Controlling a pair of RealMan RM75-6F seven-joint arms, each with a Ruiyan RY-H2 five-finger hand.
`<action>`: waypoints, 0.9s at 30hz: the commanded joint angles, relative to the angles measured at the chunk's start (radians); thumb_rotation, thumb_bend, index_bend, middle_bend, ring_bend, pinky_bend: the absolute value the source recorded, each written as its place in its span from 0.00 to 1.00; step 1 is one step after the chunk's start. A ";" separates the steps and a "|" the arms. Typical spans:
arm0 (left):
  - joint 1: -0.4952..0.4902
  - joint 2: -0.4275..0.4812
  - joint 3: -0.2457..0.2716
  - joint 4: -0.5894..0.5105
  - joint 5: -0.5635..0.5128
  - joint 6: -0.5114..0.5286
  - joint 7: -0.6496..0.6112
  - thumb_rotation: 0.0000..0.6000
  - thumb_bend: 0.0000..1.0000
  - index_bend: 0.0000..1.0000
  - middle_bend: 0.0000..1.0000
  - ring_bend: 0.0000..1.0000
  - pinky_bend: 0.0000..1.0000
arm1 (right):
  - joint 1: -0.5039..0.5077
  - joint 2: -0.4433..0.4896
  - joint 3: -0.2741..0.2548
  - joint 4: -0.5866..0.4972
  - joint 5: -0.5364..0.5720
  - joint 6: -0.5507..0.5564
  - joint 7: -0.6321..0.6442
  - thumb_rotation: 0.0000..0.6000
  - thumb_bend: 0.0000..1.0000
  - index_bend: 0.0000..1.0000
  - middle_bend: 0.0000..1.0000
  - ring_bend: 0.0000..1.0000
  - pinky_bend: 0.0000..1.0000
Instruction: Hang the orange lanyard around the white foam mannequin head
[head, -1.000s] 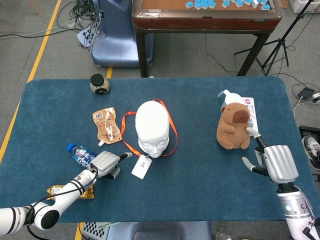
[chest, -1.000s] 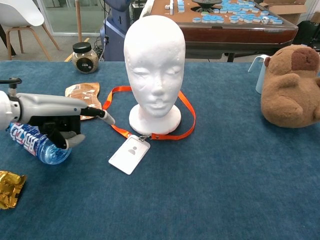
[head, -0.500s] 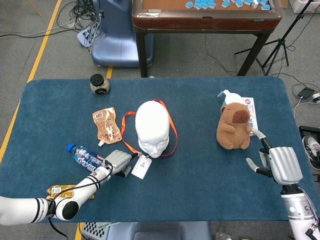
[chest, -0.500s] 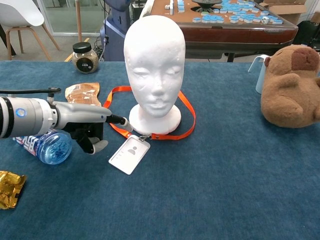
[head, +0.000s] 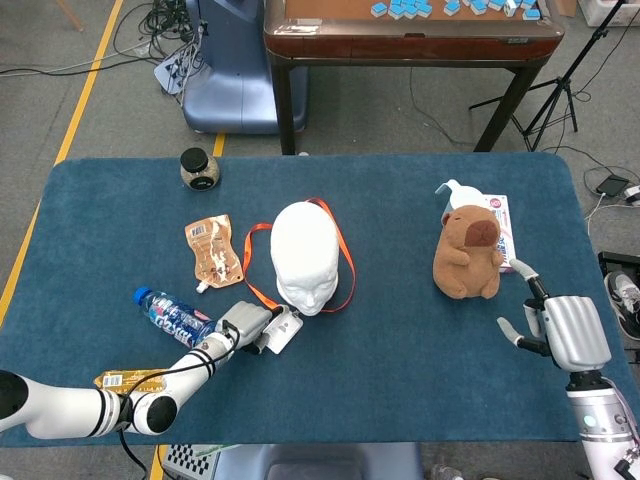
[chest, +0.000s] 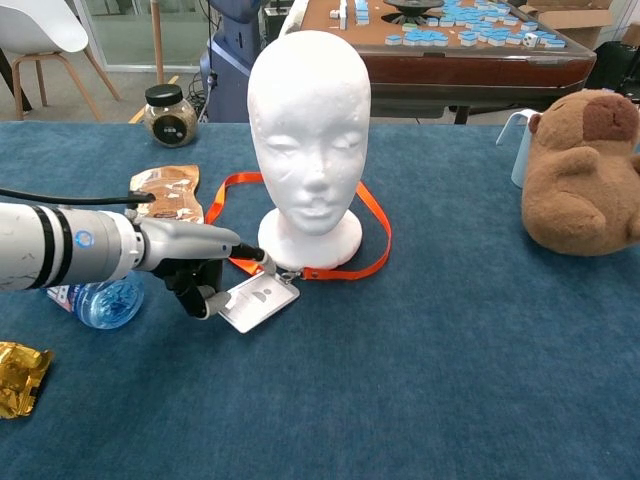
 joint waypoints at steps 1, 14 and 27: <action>-0.014 0.005 0.016 -0.028 -0.018 0.014 0.021 1.00 0.58 0.09 0.94 0.96 0.90 | -0.003 0.001 0.000 0.003 -0.002 -0.001 0.005 1.00 0.28 0.16 0.85 0.90 0.89; -0.052 0.036 0.078 -0.213 -0.054 0.089 0.102 1.00 0.58 0.07 0.92 0.94 0.90 | -0.016 0.001 0.004 0.012 -0.017 0.001 0.027 1.00 0.28 0.16 0.85 0.90 0.89; -0.008 0.136 0.131 -0.251 -0.035 0.141 0.082 1.00 0.57 0.06 0.92 0.94 0.90 | -0.014 -0.008 0.011 0.019 -0.023 -0.015 0.035 1.00 0.28 0.16 0.85 0.90 0.89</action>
